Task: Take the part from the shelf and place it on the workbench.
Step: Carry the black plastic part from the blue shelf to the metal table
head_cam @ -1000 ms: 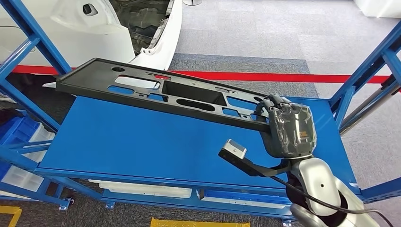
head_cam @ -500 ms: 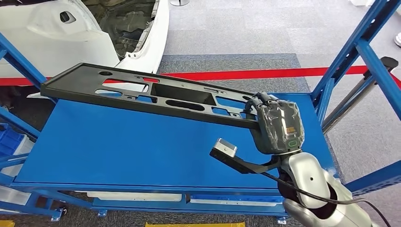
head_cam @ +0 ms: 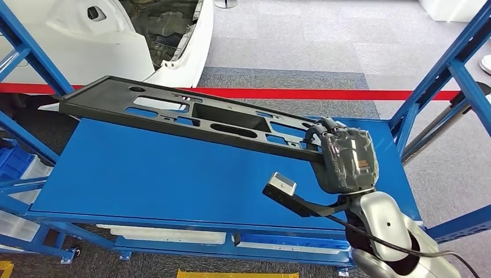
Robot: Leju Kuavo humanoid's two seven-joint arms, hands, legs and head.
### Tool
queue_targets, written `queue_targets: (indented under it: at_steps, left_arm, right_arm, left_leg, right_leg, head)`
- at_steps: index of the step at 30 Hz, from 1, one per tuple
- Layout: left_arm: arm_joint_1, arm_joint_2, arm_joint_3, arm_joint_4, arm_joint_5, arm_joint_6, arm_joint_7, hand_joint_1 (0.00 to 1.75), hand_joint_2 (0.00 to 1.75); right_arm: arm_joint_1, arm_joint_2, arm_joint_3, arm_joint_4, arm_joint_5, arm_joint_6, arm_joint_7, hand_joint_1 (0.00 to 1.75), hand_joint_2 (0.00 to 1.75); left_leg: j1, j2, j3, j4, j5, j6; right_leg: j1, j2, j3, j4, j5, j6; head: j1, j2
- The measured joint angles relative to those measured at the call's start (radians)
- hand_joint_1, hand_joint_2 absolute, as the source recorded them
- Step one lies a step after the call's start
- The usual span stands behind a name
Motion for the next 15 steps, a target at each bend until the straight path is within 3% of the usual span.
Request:
queue_targets:
  at_steps: [2,4,7,9,13,14,15]
  left_arm:
    - [0.0,0.0,0.0,0.0,0.0,0.0,0.0,0.0,1.75]
    - [-0.001,0.0,0.0,0.0,0.0,0.0,0.0,0.0,1.75]
    - [-0.001,0.0,0.0,0.0,0.0,0.0,0.0,0.0,1.75]
    - [-0.001,0.001,0.0,0.001,0.0,0.0,0.0,0.0,1.75]
    - [-0.005,0.001,0.0,0.001,0.0,0.0,0.0,0.0,1.75]
    - [-0.005,0.001,0.0,0.001,0.0,0.0,-0.001,0.0,1.75]
    - [-0.005,0.001,0.0,0.001,0.0,0.0,-0.001,0.0,1.75]
  right_arm:
    - [0.0,0.0,0.0,0.0,-0.002,0.0,0.0,1.75,1.75]
    - [-0.001,-0.001,0.0,0.0,-0.005,-0.001,0.0,1.75,1.75]
    - [-0.002,-0.002,0.0,0.0,-0.008,-0.002,0.0,1.75,1.75]
    - [-0.004,-0.002,0.0,0.0,-0.009,-0.002,0.0,1.75,1.75]
    - [-0.005,-0.002,0.001,-0.001,-0.01,-0.003,0.0,1.75,1.75]
    - [-0.005,-0.002,0.001,-0.001,-0.011,-0.003,0.0,1.75,1.75]
    - [-0.004,-0.002,0.001,-0.001,-0.011,-0.004,0.0,1.75,1.75]
  left_leg:
    - [0.0,0.0,-0.001,0.005,-0.002,-0.003]
    - [-0.004,-0.001,-0.006,0.013,-0.002,-0.009]
    - [-0.01,-0.002,-0.011,0.014,0.002,-0.021]
    - [-0.012,-0.002,-0.018,0.039,-0.022,-0.033]
    - [-0.009,-0.001,-0.09,0.256,-0.15,-0.057]
    - [-0.008,-0.001,-0.094,0.284,-0.156,-0.06]
    - [-0.007,-0.001,-0.082,0.275,-0.143,-0.062]
  right_leg:
    - [-0.001,-0.002,0.064,-0.122,0.061,-0.003]
    - [0.003,-0.002,0.108,-0.22,0.091,-0.014]
    - [0.003,-0.001,0.109,-0.241,0.097,-0.033]
    - [-0.005,-0.003,0.108,-0.248,0.105,-0.045]
    - [-0.009,-0.009,0.098,-0.251,0.115,-0.056]
    - [-0.009,-0.01,0.096,-0.25,0.116,-0.055]
    - [-0.01,-0.01,0.096,-0.25,0.118,-0.054]
  head:
    - [0.007,0.0]
    - [0.011,0.0]
    - [0.008,0.0]
    - [0.002,0.0]
    - [-0.021,0.0]
    - [-0.024,0.0]
    - [-0.028,0.0]
